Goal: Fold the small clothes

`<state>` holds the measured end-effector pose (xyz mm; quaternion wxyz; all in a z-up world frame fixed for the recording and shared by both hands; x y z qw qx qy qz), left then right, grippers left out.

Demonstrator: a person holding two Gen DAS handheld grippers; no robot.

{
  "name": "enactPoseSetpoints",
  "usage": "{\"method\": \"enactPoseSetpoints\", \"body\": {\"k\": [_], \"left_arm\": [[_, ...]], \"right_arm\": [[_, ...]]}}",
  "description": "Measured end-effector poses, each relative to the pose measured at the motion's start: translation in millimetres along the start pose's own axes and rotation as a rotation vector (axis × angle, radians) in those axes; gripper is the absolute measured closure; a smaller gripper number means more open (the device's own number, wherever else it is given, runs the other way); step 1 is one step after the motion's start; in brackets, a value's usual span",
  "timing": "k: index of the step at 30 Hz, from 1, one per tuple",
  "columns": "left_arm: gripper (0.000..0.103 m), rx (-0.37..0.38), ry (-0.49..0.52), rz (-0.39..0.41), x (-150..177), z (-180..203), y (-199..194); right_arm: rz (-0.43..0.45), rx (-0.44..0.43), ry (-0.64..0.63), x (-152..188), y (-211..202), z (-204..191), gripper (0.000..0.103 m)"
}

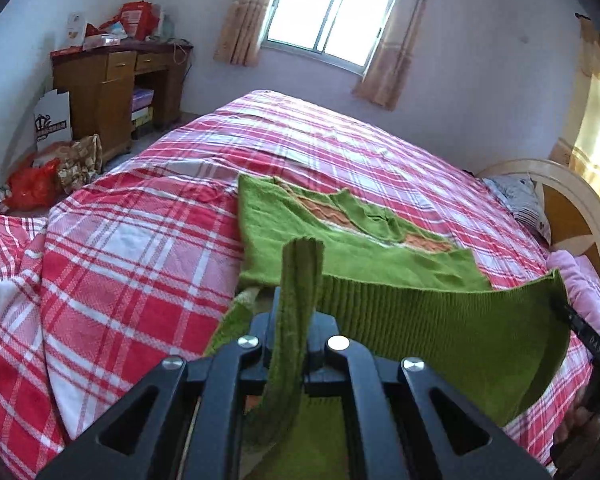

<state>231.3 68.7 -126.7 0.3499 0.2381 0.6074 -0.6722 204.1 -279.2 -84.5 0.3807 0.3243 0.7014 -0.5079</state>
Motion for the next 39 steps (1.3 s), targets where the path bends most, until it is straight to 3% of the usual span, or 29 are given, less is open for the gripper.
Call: {"method": "enactPoseSetpoints", "body": {"k": [12, 39], "left_arm": [[0.098, -0.090, 0.054, -0.028, -11.0, 12.0, 29.4], [0.098, -0.147, 0.076, -0.039, -53.5, 34.8, 74.2]], "right_arm": [[-0.023, 0.033, 0.004, -4.8, 26.7, 12.4, 0.093], [-0.040, 0.080, 0.041, -27.8, 73.7, 42.1, 0.093]]}}
Point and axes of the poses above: each gripper's, at about its wrist camera, not at the fingertips, and y roughly the way its jaws point, z to its right, x to its underside, the point moved 10 cm from there along y, roughly the way its jaws point, and after that the axes turned 14 degrees about -x, right-handed, at the moved point
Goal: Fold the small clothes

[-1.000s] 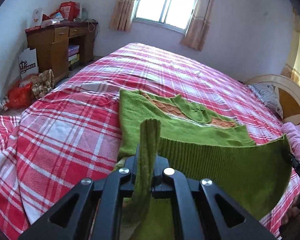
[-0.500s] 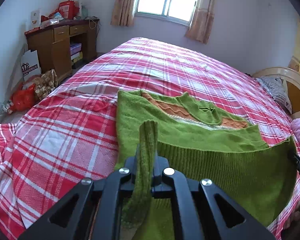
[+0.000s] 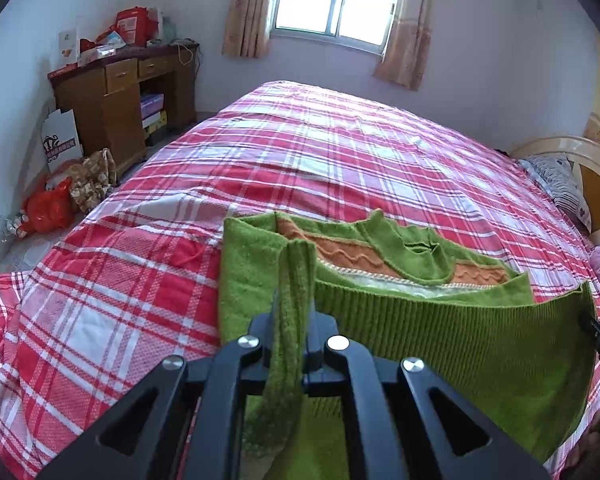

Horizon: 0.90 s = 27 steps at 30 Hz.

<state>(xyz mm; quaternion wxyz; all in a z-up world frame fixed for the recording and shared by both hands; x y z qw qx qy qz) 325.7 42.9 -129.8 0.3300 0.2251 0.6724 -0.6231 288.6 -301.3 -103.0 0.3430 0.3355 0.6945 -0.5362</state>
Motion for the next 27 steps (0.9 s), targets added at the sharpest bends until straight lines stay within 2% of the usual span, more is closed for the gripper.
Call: {"method": "enactPoseSetpoints", "body": {"k": [27], "left_arm": [[0.098, -0.036, -0.019, -0.031, -27.3, 10.7, 39.9]], "right_arm": [[-0.018, 0.025, 0.014, -16.1, 45.6, 24.4, 0.093]]}}
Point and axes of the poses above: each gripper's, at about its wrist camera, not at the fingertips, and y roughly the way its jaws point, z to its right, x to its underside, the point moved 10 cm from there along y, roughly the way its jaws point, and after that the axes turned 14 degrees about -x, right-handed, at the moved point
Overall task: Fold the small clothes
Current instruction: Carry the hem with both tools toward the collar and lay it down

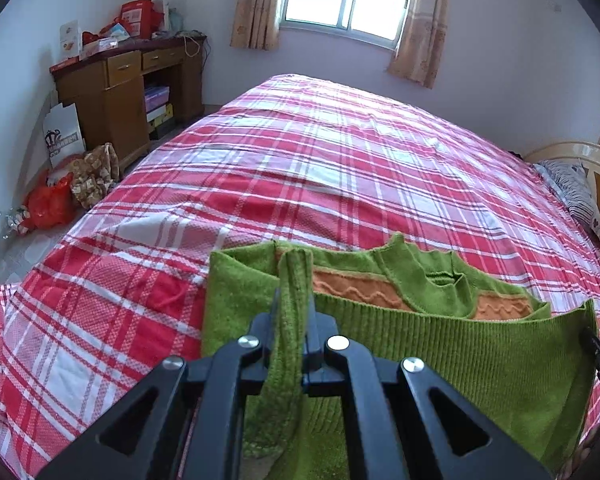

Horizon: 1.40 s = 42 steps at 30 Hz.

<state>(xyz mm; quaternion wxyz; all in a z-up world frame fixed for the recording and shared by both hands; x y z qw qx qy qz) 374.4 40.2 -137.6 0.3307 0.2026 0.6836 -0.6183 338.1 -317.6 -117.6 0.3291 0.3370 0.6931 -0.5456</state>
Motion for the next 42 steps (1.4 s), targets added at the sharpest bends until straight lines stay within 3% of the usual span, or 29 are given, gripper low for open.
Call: {"method": "enactPoseSetpoints", "body": {"k": [16, 28, 35, 38, 40, 42], "left_arm": [[0.098, -0.027, -0.024, -0.011, -26.9, 8.9, 28.1], [0.098, -0.114, -0.037, -0.005, -51.9, 20.2, 75.9], [0.097, -0.162, -0.023, -0.096, -43.1, 22.6, 108.2], [0.092, -0.183, -0.036, -0.136, -37.7, 19.5, 115.5], [0.090, -0.189, -0.038, -0.135, -37.8, 18.3, 112.6], [0.080, -0.180, -0.039, -0.140, -37.3, 18.4, 108.9]], "right_arm": [[-0.017, 0.010, -0.011, -22.6, 30.2, 9.3, 0.093], [-0.091, 0.058, 0.008, -33.3, 96.7, 30.5, 0.093], [-0.157, 0.073, 0.019, -20.9, 119.8, 40.4, 0.093], [-0.217, 0.086, 0.023, -13.7, 130.9, 43.7, 0.092], [-0.222, 0.101, 0.026, -12.5, 131.1, 45.6, 0.085], [-0.223, 0.117, 0.029, -11.5, 130.2, 47.7, 0.076]]}}
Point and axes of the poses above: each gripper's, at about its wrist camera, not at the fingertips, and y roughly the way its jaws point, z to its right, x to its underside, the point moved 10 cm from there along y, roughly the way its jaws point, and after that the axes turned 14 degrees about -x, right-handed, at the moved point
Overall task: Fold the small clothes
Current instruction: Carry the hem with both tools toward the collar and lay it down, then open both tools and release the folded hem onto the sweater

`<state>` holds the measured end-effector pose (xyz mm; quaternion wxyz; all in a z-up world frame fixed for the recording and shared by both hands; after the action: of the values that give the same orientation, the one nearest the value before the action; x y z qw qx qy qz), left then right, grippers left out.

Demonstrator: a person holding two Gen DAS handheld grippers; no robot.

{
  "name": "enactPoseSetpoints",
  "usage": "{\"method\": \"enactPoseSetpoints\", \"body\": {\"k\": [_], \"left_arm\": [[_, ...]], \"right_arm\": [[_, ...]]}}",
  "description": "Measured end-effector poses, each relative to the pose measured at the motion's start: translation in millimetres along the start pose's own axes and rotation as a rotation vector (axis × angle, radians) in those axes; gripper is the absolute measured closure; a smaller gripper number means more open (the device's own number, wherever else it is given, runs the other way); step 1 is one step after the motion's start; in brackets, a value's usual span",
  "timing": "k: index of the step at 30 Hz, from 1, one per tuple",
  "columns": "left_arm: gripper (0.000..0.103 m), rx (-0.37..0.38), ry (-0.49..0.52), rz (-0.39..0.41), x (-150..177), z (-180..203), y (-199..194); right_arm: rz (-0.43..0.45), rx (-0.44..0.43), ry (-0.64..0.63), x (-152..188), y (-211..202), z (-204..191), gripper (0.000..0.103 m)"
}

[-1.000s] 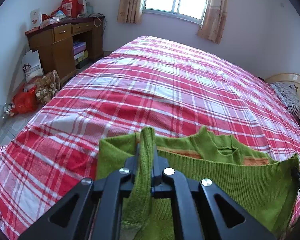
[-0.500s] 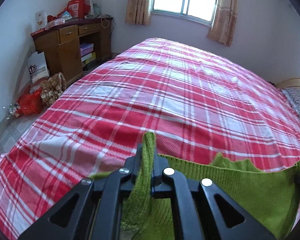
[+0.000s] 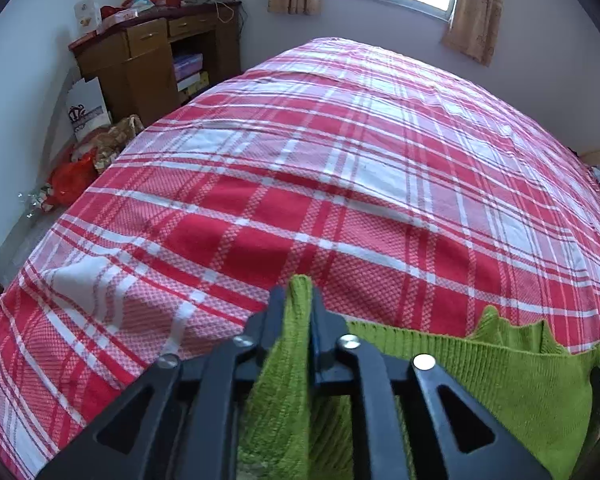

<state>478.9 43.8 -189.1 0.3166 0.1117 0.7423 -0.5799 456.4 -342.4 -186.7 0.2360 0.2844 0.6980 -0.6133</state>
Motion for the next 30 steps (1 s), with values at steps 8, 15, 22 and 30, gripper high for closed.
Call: {"method": "enactPoseSetpoints", "body": {"k": [8, 15, 22, 30], "left_arm": [[0.029, 0.007, 0.006, 0.088, 15.3, -28.6, -66.0], [0.027, 0.060, 0.086, 0.142, 65.0, -47.6, -107.8], [0.025, 0.077, 0.118, 0.151, 118.0, -51.3, -117.7], [0.013, -0.037, 0.137, 0.147, 146.5, -88.5, -101.0]], "right_arm": [[0.215, -0.054, 0.158, -8.9, -42.7, 27.1, 0.070], [0.264, -0.092, 0.095, 31.2, -123.2, 9.3, 0.070], [0.029, -0.151, -0.069, 120.3, -117.5, -27.1, 0.070], [0.016, -0.114, -0.016, 163.7, -132.9, 1.5, 0.070]]}}
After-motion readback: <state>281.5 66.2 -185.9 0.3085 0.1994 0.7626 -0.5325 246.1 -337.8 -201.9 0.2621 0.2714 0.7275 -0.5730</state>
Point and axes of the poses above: each gripper's, at about its wrist camera, not at the fingertips, and y roughly the way its jaws point, z to its right, x to its underside, the point moved 10 cm from there along y, roughly the way its jaws point, and after that the axes turned 14 degrees about -x, right-handed, at the moved point
